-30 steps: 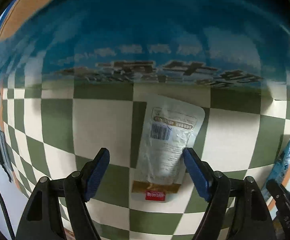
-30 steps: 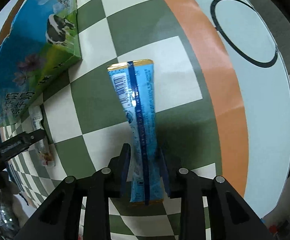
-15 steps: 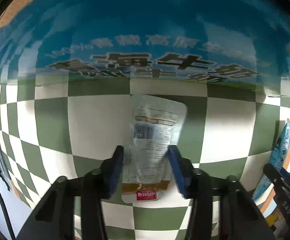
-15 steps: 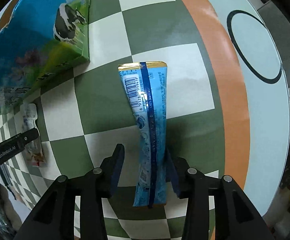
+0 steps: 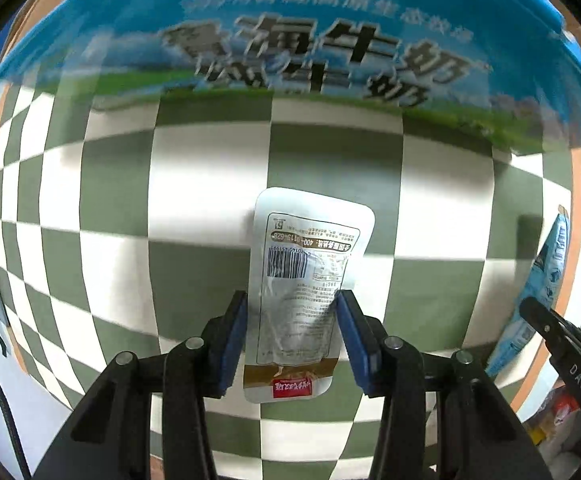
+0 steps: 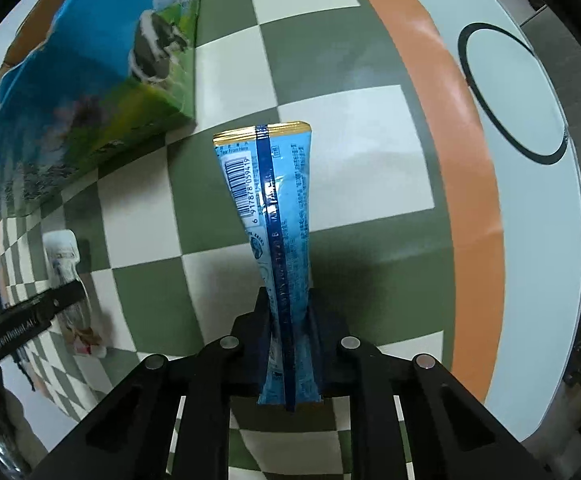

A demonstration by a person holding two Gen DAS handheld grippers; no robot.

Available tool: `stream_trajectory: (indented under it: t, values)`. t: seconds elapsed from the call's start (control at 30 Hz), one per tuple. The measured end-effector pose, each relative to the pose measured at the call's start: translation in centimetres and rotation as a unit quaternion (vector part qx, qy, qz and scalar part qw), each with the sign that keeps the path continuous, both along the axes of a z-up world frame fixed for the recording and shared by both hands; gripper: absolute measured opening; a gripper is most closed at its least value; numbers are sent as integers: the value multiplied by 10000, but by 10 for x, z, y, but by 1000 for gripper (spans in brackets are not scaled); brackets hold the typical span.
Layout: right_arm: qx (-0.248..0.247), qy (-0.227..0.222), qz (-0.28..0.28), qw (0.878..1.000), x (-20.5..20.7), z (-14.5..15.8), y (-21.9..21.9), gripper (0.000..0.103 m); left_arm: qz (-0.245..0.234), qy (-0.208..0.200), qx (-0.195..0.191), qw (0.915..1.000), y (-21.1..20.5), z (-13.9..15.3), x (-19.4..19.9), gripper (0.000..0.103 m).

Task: Organize snacks
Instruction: 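Carry both items over the box and open both tools to drop them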

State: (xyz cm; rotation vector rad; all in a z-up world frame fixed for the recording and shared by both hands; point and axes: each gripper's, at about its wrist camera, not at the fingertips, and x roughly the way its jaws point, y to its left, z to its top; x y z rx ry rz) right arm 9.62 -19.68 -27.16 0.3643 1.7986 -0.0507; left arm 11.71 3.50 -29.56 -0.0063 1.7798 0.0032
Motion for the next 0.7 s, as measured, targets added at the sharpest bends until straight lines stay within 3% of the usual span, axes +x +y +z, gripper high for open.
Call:
stream_trajectory:
  t: [0.2, 0.4, 0.53, 0.7]
  values:
    - [429, -49, 2, 9991, -10, 13, 18, 17, 59, 19, -152, 9999, 5, 8, -33, 43]
    - [919, -309, 121, 9952, -9, 58, 49, 17, 37, -292, -477, 9984, -6, 55, -49, 43]
    - [1192, -653, 146, 9906, 6, 100, 50, 17, -36, -735, -735, 9946, -10, 103, -36, 43]
    - [1476, -1159, 83, 9822, 46, 158, 48, 17, -99, -1066, -1021, 9890, -13, 145, 28, 43]
